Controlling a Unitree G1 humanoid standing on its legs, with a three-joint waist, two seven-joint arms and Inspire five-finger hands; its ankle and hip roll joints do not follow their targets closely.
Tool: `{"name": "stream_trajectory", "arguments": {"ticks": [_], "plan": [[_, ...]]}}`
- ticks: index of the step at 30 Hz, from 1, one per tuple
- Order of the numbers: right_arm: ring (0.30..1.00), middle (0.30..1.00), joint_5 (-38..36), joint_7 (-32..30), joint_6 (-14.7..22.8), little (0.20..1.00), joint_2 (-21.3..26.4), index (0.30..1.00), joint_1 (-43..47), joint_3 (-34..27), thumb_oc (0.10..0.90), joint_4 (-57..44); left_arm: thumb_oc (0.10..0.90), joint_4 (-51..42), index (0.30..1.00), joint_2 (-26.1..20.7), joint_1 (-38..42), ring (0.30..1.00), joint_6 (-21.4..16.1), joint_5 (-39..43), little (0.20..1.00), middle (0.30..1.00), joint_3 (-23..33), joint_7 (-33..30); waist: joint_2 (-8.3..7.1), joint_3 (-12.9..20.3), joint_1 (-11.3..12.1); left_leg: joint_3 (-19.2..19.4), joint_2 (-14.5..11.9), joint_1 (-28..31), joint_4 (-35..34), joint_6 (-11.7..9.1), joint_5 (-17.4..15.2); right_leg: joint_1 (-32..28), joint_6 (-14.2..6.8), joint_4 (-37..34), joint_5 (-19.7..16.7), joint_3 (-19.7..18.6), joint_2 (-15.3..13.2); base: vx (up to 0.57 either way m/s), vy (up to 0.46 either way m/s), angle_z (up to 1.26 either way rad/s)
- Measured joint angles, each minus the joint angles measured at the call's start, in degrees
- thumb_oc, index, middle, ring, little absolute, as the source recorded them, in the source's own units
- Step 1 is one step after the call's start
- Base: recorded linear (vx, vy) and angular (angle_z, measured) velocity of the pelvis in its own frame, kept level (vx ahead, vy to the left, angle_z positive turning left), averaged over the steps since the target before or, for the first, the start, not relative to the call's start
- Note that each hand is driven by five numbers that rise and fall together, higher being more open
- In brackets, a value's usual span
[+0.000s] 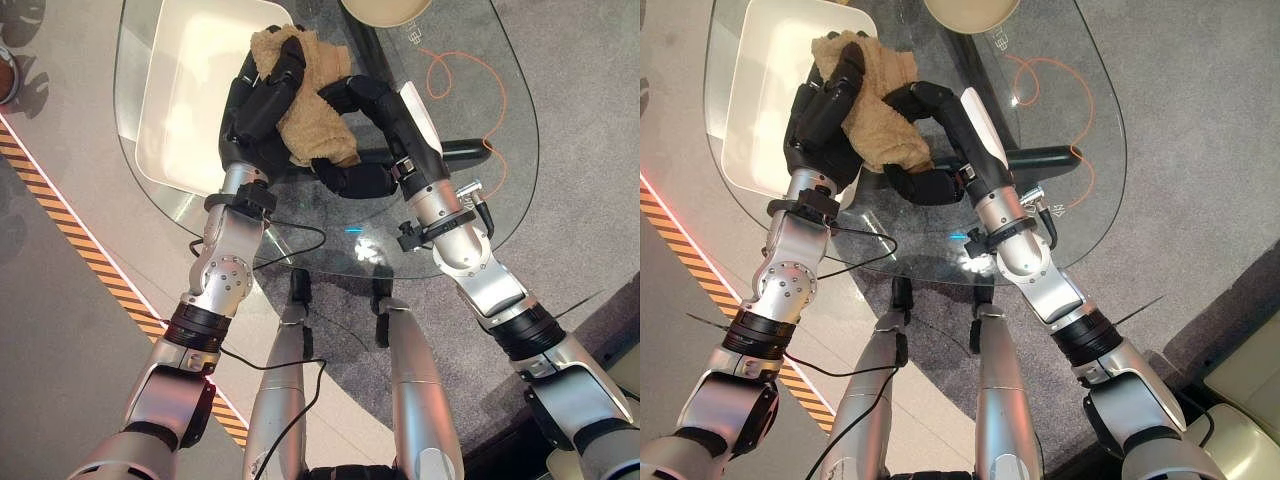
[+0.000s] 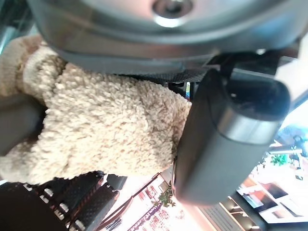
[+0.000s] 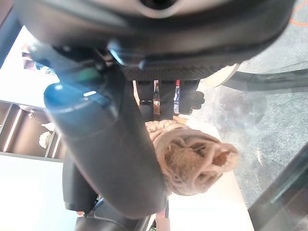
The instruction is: Wipe the table with a cloth and put it in the basket.
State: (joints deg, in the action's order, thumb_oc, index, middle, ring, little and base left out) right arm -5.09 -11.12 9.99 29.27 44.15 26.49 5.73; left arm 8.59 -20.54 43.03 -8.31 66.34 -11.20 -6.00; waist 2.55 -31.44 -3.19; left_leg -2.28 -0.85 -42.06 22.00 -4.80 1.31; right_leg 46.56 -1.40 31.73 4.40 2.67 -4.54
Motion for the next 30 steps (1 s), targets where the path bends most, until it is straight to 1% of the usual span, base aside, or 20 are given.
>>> {"name": "stream_trajectory", "arguments": {"ticks": [3,6,12,17,24,27,30], "plan": [[0.900,0.900,0.06,-0.01,0.00,0.900,0.02,0.900,0.00,0.00,0.800,0.00,0.100,0.00,0.300,0.08,0.02,0.300,-0.58,-2.38,0.200,0.300,0.00,-0.86,0.00,0.00,0.00,0.00,0.00,-0.04,0.00,0.00,0.00,0.03,0.00,0.00,0.00,0.00,0.00,0.00,0.000,0.00],[0.900,0.900,0.31,-0.15,0.00,0.900,0.02,0.900,0.01,-0.01,0.800,0.00,0.100,0.00,0.300,0.32,0.02,0.300,-2.07,-4.23,0.200,0.300,0.01,-2.51,0.00,0.00,0.00,0.00,0.00,-0.08,-0.01,0.00,0.00,0.06,-0.03,0.00,0.02,0.00,0.00,0.00,0.000,0.00],[0.900,0.900,0.60,-0.70,0.00,0.900,0.02,0.900,0.22,-0.28,0.800,0.00,0.100,0.00,0.300,0.82,0.04,0.300,-4.70,-6.58,0.200,0.300,0.16,-6.08,0.00,0.00,0.05,0.00,0.00,-0.16,-0.02,-0.01,0.00,0.14,-0.05,0.00,0.04,0.00,0.00,0.00,0.000,0.00],[0.900,0.900,0.61,-1.73,0.01,0.900,-0.01,0.900,0.43,-1.11,0.800,0.00,0.100,0.01,0.300,1.21,0.04,0.300,-5.99,-8.25,0.200,0.300,0.42,-7.96,0.00,0.00,0.08,0.00,0.00,-0.18,-0.01,-0.01,-0.01,0.17,-0.05,0.00,0.04,0.00,0.00,0.00,0.000,0.00],[0.900,0.900,0.63,-2.23,0.03,0.900,0.00,0.900,1.00,-1.22,0.800,0.00,0.100,0.02,0.300,1.27,0.04,0.300,-6.63,-10.74,0.200,0.300,0.85,-9.71,0.00,0.00,0.07,0.00,0.00,-0.20,-0.04,-0.01,-0.01,0.19,-0.06,0.00,0.05,-0.01,0.00,0.00,0.000,0.00],[0.900,0.900,0.67,-3.55,0.03,0.900,0.00,0.900,1.00,-1.23,0.800,0.00,0.100,0.03,0.300,1.27,0.04,0.300,-6.89,-11.55,0.200,0.300,0.89,-10.27,0.00,0.00,0.05,0.00,0.00,-0.23,-0.05,-0.01,-0.01,0.24,-0.08,0.00,0.07,-0.02,0.00,0.00,0.000,0.00],[0.900,0.900,1.23,-6.25,0.03,0.900,-0.03,0.900,0.99,-1.64,0.800,0.04,0.100,0.20,0.300,1.27,0.04,0.300,-7.10,-13.48,0.200,0.300,0.90,-11.31,0.00,0.00,0.02,0.00,0.00,-0.38,-0.05,-0.01,-0.01,0.39,-0.09,0.00,0.07,-0.02,0.01,0.00,0.000,0.00]]}}
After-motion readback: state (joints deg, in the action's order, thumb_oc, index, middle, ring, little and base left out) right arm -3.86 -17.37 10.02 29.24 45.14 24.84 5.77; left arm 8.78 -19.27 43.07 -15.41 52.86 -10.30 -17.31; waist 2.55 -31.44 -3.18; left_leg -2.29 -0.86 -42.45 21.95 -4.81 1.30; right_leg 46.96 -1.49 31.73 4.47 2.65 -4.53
